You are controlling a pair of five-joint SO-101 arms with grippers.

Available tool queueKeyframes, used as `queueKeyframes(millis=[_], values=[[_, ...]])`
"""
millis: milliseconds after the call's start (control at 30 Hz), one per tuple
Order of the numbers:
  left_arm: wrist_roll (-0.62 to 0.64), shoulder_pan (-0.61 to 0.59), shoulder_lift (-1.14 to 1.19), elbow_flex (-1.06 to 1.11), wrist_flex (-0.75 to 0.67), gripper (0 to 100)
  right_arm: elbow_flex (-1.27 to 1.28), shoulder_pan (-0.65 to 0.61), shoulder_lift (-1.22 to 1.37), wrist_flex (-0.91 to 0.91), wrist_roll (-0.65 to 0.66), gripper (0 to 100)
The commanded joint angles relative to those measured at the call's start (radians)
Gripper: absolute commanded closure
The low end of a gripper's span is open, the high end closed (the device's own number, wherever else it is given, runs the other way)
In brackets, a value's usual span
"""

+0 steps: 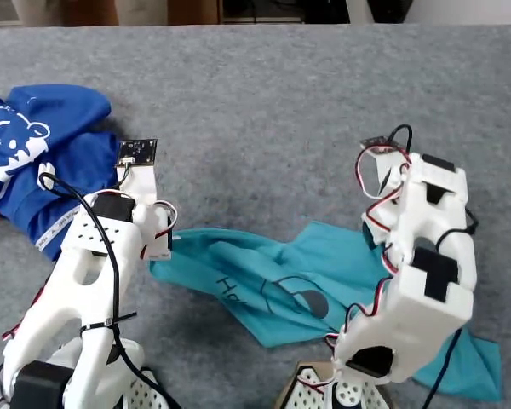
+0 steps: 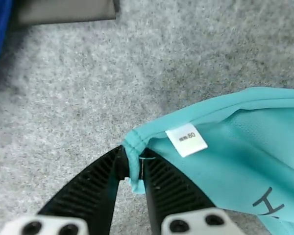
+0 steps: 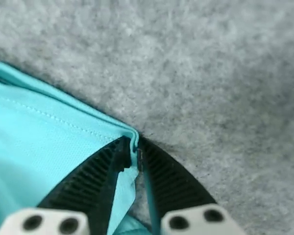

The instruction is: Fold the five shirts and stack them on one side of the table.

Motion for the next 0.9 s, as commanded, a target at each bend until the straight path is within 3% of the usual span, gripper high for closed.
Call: queueKeyframes(millis=[0,233,367,667,867], values=[[-0.005,-0.006,-0.001,-0.006,-0.005,98,-0.028,0.004,0.019,0.041,-0.009,99.3],[-0.003,-0.008,-0.012,-0.115,0.049,98,-0.13,0.013,-0.159,0.126,-0.015,99.3],[-0.003,-0.011,-0.002,-0.425,0.253,98,-0.291,0.042,-0.366,0.221,-0.054,99.2],[-0.103,-0.006,0.002,-1.197,0.514,98,-0.826,0.045,-0.63,0.258,-0.1,99.3],[-0.132,-0.015,-0.012,-1.419,0.569,98,-1.21,0.044,-0.633,0.253,-0.133,99.8]])
